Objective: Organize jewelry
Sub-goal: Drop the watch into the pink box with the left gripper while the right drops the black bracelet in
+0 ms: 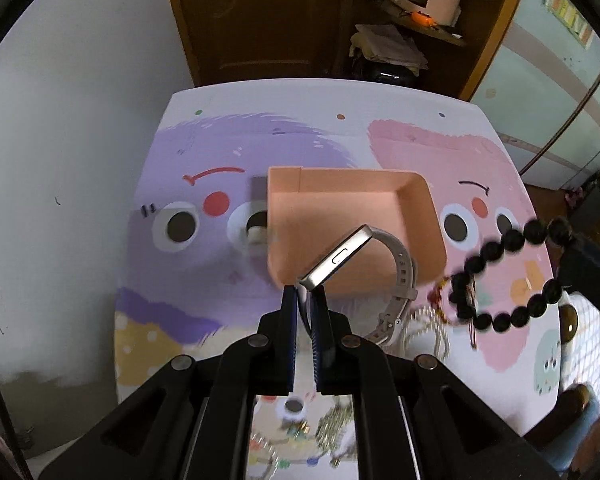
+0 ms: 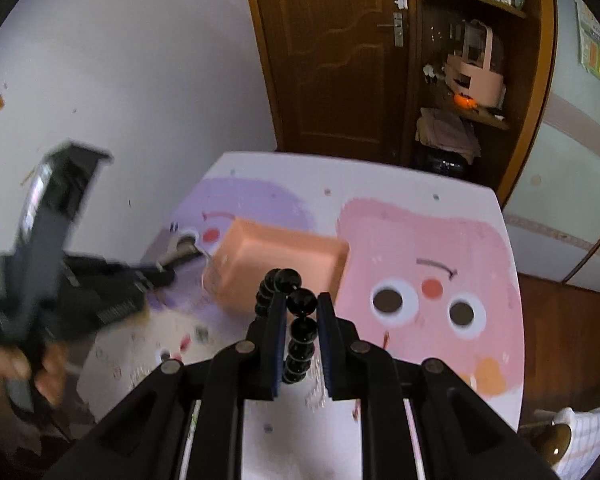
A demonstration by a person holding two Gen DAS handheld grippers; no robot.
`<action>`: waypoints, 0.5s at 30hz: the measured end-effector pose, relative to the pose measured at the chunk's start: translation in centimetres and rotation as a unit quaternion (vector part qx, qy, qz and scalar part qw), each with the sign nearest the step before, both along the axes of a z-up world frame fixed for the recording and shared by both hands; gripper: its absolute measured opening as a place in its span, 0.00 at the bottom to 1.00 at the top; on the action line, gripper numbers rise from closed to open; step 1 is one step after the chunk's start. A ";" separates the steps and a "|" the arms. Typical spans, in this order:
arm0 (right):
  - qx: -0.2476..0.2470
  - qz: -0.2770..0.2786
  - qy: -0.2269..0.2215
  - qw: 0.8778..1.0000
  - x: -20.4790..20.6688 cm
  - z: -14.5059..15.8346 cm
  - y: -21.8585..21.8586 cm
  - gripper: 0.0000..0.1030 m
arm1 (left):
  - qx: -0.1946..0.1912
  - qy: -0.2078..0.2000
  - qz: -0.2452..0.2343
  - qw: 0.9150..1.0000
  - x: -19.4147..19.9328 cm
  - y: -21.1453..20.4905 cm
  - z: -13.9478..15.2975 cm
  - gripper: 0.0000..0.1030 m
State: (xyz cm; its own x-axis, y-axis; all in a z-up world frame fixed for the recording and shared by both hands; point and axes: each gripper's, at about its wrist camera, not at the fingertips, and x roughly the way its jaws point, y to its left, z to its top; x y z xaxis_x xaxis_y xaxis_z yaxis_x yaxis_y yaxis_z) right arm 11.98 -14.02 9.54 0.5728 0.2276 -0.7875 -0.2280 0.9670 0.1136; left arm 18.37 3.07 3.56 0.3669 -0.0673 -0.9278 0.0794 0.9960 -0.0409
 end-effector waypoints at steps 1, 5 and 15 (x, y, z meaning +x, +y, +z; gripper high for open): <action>0.003 -0.002 0.001 1.000 0.9 0.1 0.2 0.14 | 0.001 0.003 0.004 1.000 0.8 -0.3 -0.6 0.04; 0.000 -0.014 0.008 1.000 3.5 -0.6 0.7 0.14 | 0.000 0.012 0.020 1.000 3.5 -1.2 -3.1 0.04; -0.002 -0.035 0.044 0.998 6.4 -3.4 0.1 0.14 | 0.010 0.040 0.039 0.998 6.9 -2.3 -9.3 0.08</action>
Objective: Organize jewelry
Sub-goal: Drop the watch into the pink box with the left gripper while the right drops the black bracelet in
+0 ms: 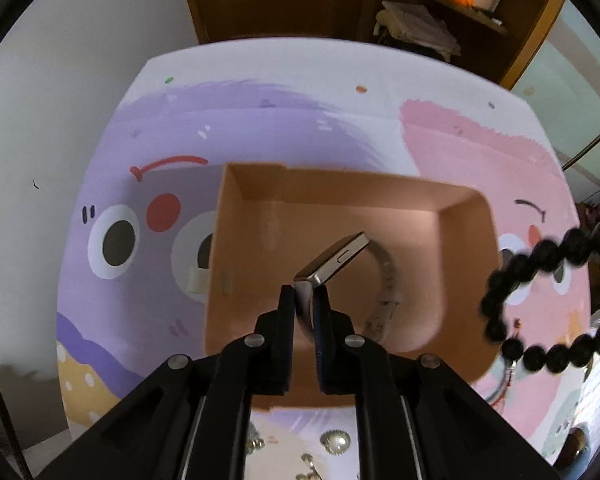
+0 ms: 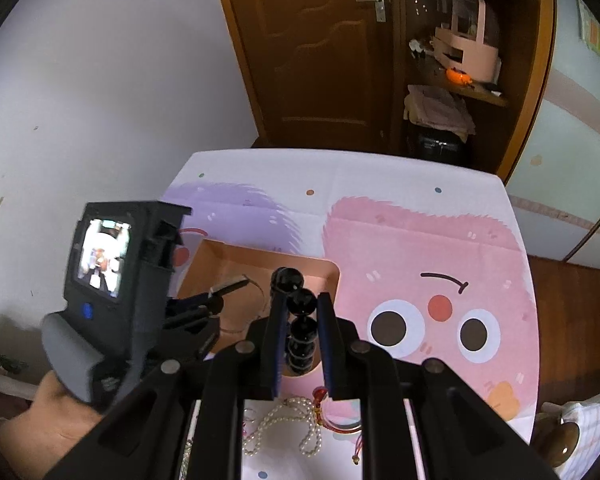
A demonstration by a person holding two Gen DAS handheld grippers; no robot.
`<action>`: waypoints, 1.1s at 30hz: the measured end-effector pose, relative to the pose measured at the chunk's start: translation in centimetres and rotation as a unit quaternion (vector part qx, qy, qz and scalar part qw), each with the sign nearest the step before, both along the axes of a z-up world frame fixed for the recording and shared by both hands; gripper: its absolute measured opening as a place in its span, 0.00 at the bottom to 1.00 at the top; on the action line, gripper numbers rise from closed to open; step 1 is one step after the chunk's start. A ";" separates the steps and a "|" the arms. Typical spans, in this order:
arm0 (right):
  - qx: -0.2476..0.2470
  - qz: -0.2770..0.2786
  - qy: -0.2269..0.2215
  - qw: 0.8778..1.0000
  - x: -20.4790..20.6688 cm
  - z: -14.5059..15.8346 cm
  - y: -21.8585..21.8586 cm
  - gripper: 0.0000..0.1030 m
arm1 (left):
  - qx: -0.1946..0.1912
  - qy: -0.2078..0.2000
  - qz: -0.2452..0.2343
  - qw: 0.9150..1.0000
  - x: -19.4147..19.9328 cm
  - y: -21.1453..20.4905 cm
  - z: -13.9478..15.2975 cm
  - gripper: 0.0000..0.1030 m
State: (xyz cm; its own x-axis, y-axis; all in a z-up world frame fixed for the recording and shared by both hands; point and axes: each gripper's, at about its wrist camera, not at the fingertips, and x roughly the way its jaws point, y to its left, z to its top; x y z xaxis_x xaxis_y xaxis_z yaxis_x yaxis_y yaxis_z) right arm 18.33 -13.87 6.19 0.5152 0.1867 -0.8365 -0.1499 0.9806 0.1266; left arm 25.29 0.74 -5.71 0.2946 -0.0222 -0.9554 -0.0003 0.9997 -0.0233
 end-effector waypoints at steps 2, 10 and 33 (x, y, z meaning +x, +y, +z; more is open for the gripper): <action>0.002 0.000 0.005 1.000 0.2 -0.3 0.0 0.14 | 0.003 -0.001 0.000 1.000 0.0 0.1 -0.3 0.09; 0.018 0.009 0.019 1.000 0.9 -1.2 0.4 0.14 | -0.001 -0.049 -0.013 0.999 -2.0 0.9 2.6 0.50; 0.050 -0.015 0.119 0.992 5.7 -10.2 1.0 0.15 | 0.038 -0.078 0.005 0.996 -7.9 6.4 3.6 0.52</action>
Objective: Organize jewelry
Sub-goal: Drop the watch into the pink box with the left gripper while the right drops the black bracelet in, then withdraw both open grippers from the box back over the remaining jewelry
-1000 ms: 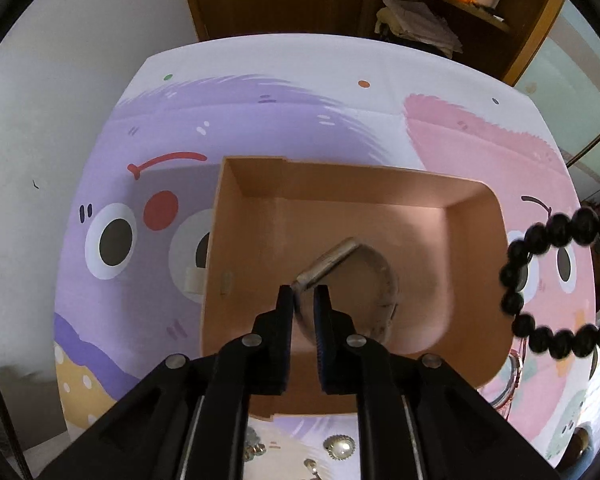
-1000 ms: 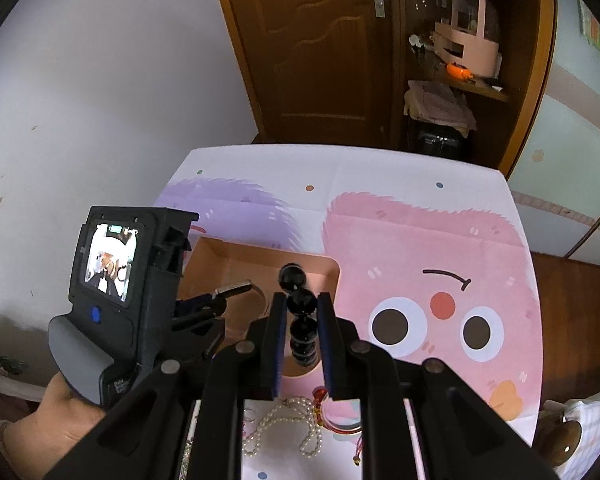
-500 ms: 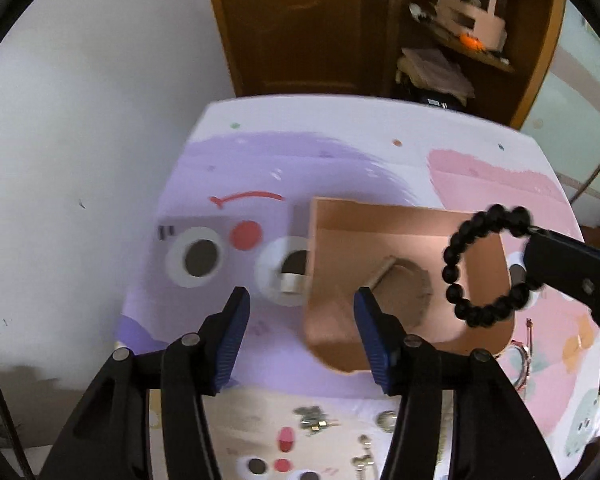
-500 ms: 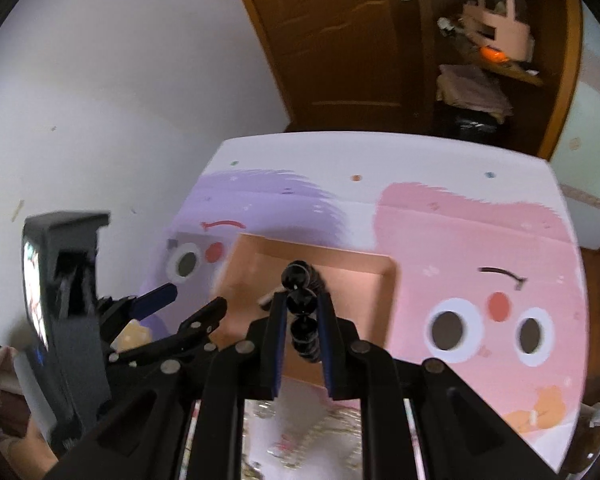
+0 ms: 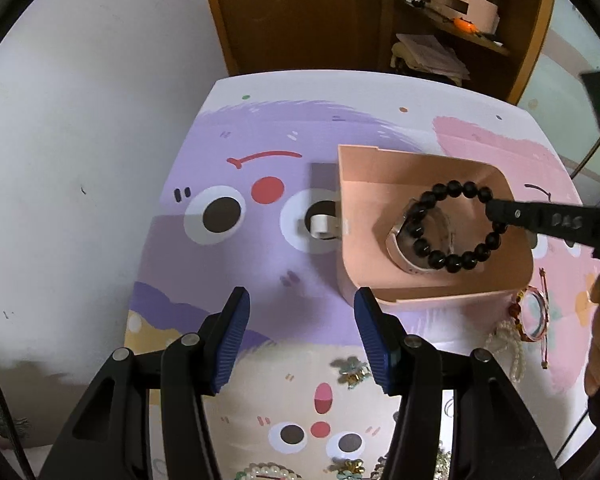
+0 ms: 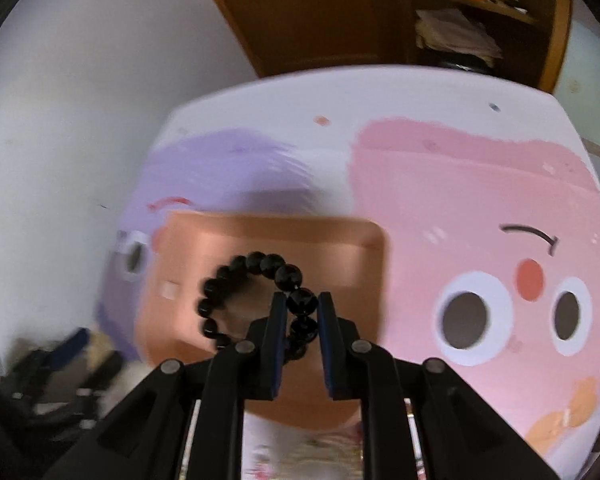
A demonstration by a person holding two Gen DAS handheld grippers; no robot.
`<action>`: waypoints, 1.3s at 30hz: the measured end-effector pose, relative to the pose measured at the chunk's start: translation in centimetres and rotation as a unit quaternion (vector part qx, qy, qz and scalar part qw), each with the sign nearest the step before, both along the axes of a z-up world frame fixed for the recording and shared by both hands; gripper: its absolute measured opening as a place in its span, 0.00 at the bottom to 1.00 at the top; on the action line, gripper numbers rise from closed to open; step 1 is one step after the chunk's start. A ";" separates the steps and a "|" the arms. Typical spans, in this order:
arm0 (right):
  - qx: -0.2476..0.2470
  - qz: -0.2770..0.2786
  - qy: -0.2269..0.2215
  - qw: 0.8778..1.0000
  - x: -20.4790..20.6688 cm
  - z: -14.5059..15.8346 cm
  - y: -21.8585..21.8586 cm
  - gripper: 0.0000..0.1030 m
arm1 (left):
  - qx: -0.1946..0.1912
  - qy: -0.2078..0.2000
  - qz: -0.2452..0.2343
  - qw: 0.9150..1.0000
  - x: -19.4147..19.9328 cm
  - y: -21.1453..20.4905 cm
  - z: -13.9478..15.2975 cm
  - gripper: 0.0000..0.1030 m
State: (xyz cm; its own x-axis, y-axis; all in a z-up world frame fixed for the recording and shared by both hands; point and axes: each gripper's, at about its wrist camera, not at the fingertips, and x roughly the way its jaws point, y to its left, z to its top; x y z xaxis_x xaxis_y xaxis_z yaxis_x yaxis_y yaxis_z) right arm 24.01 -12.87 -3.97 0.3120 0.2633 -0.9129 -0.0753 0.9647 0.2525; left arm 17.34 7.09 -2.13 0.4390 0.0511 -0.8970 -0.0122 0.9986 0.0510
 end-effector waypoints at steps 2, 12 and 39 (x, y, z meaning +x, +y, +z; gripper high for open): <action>-0.025 -0.005 0.007 1.000 -0.1 -0.6 -0.5 0.15 | 0.001 -0.002 -0.004 1.000 -0.2 -0.3 0.0 0.62; -0.028 0.027 -0.044 0.998 -2.5 2.3 0.2 0.38 | -0.008 -0.008 -0.016 1.000 -1.4 -1.4 0.6 0.67; -0.032 0.047 -0.074 0.996 -17.6 4.6 -0.2 0.38 | -0.038 -0.016 0.011 0.999 -11.0 1.8 1.7 0.73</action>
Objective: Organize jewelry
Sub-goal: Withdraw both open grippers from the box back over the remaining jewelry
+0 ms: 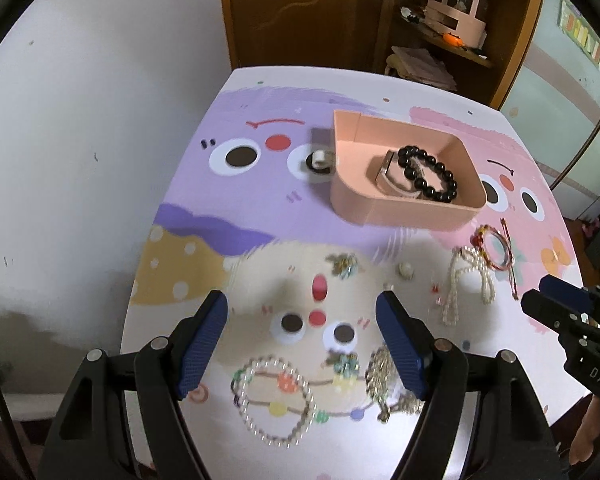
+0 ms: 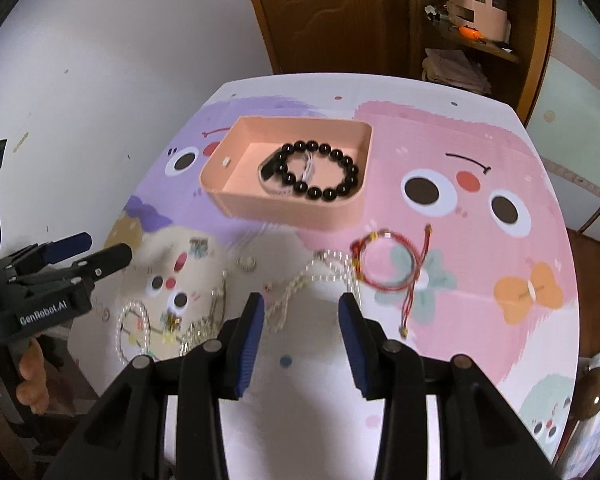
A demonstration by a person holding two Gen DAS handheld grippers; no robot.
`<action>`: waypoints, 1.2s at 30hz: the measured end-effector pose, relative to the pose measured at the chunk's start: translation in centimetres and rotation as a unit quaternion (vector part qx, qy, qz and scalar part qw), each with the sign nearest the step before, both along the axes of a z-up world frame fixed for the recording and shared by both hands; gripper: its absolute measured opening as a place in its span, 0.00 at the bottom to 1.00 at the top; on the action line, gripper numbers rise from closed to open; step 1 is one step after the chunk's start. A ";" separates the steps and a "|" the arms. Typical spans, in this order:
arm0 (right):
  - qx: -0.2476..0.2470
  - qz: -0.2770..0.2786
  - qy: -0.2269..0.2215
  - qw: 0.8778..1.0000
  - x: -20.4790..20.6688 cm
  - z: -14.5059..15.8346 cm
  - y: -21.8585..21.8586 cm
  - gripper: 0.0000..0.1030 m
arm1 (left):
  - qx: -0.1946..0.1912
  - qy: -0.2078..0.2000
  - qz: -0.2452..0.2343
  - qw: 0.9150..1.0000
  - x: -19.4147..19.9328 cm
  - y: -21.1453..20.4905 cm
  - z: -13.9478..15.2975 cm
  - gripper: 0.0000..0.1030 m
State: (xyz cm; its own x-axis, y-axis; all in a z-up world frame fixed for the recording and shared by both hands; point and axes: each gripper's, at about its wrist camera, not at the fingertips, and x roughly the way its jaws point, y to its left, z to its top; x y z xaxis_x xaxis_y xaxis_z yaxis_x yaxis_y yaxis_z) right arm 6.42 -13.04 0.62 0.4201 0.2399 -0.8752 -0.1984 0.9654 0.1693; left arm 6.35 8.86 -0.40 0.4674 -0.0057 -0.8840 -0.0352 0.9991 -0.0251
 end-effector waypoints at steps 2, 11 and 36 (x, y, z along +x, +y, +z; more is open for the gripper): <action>0.002 -0.001 0.001 1.000 -0.9 0.0 0.0 0.38 | -0.001 0.001 0.004 1.000 -0.7 0.3 -0.2 0.73; -0.006 0.008 0.016 1.000 -3.4 -1.2 1.3 0.38 | -0.005 0.029 0.025 0.999 -4.5 2.6 -2.6 0.73; -0.028 0.055 0.054 0.997 -3.3 -3.6 4.9 0.38 | -0.015 0.128 0.071 0.989 -4.5 6.4 -9.1 0.61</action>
